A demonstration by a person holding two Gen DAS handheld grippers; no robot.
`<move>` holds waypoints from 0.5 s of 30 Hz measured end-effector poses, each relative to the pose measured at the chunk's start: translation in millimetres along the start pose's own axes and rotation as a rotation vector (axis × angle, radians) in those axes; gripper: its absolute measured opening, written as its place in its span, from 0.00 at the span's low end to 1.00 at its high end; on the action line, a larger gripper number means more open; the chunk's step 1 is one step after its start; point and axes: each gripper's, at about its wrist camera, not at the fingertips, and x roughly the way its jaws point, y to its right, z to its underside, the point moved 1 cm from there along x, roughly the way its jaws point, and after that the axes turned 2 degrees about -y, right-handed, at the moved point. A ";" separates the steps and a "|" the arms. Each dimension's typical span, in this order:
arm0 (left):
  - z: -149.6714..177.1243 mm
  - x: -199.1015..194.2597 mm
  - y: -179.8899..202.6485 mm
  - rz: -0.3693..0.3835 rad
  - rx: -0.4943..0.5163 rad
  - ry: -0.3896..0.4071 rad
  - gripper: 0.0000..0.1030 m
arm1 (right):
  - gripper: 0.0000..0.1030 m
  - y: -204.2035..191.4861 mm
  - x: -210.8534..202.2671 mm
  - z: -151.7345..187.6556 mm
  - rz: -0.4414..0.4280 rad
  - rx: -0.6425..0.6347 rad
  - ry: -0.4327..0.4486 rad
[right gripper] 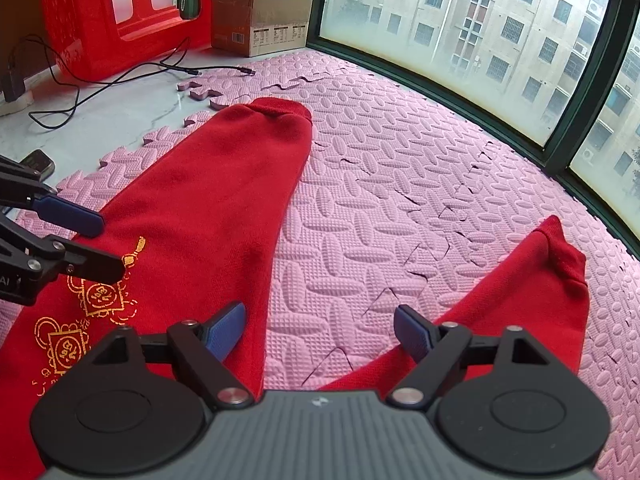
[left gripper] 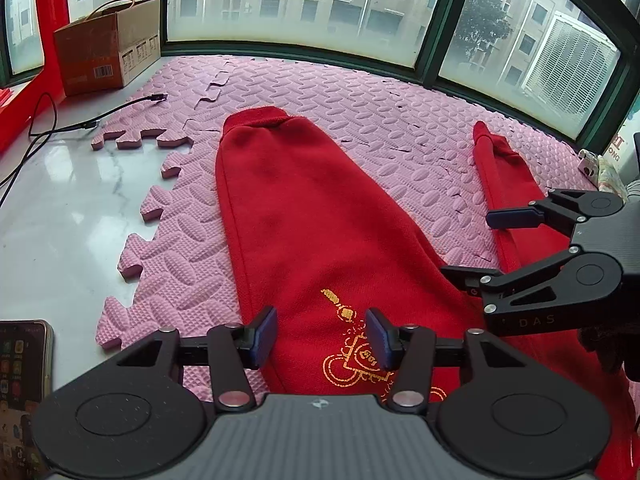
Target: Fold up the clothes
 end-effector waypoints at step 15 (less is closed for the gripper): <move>4.4 -5.4 14.4 -0.018 0.018 0.007 0.76 | 0.84 -24.4 -34.7 20.6 -0.003 -0.090 0.002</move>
